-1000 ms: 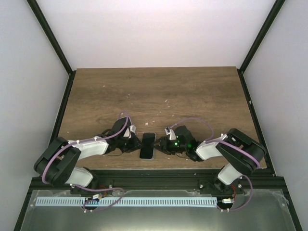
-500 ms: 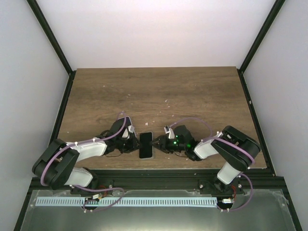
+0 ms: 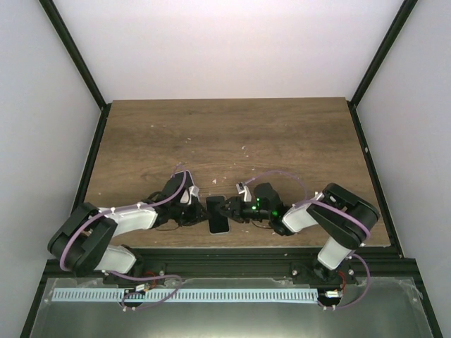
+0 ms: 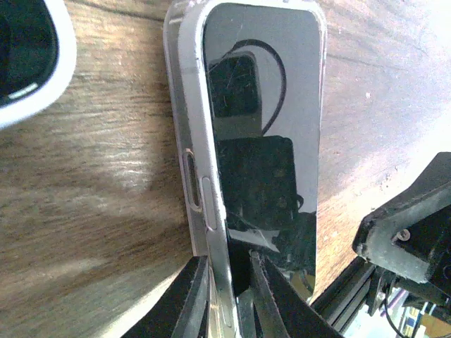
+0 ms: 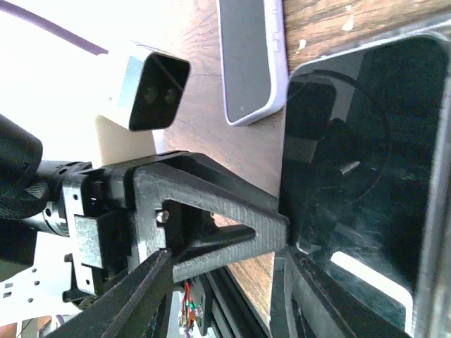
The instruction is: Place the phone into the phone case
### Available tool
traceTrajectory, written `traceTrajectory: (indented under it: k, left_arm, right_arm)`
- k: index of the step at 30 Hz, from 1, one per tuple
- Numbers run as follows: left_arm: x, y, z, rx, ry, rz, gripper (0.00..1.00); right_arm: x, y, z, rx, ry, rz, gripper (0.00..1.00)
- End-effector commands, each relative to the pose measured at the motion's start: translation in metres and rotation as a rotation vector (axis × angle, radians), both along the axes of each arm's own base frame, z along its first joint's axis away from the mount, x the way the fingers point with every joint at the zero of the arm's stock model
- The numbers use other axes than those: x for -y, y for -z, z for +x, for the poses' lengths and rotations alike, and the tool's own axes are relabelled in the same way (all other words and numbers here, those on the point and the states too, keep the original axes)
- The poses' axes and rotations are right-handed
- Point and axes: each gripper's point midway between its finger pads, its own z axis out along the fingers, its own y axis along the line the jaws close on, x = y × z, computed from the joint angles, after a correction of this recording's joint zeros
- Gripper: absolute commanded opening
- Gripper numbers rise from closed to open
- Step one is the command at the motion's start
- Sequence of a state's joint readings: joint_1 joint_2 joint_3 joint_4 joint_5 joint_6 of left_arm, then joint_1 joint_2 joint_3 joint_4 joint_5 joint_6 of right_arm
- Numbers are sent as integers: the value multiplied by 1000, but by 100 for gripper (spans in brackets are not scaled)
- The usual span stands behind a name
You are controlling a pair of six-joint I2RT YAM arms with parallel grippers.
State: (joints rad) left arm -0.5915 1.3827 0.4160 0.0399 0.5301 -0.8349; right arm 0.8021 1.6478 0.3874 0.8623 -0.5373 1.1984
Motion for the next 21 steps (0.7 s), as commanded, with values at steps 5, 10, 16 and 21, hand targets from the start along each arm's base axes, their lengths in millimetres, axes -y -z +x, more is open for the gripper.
traceTrajectory:
  k: [5,10,16,21]
  left_arm:
    - [4,0,-11,-24,44,-23,18]
    - [5,-4,-9,-29,40,-47,18]
    - [2,-12,-1,-4,27,-76,33]
    - [1,-10,3,16,23,-63,31]
  right_arm:
    - [9,11,13,11,63,-155,43]
    - [27,28,15,17,100,-308,41]
    - [29,45,8,1,69,-371,44]
    - [18,51,9,-2,46,-383,44]
